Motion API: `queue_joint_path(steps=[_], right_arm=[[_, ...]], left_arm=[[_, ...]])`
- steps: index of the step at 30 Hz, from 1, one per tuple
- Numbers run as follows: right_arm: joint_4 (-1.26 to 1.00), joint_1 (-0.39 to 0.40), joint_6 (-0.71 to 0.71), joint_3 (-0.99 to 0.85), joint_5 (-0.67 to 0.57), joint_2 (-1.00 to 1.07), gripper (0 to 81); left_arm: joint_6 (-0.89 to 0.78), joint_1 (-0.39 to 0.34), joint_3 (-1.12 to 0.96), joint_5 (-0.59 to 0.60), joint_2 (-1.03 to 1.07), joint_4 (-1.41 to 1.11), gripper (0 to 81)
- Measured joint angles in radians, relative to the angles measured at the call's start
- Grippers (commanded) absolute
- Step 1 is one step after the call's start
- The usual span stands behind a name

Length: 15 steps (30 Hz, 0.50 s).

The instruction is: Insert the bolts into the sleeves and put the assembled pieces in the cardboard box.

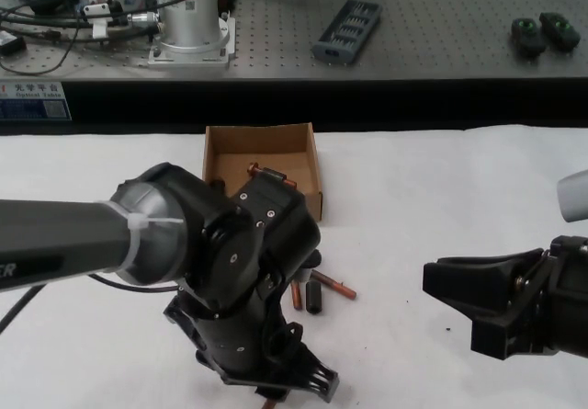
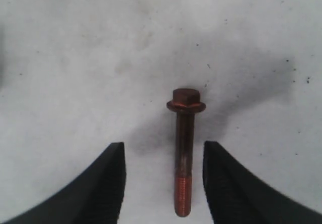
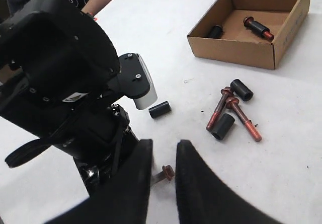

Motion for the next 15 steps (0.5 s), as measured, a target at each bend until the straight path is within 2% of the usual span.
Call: queue_joint_path(steps=[6,15], right_arm=[[0.000,0.000,0.000,0.000,0.002,0.000,14.5],[0.000,0.000,0.000,0.000,-0.006,0.000,14.5]], left_arm=[[0.000,-0.068,0.000,0.007,0.000,0.000,35.2],[0.000,-0.068,-0.003,-0.037,0.023,-0.025,34.7]])
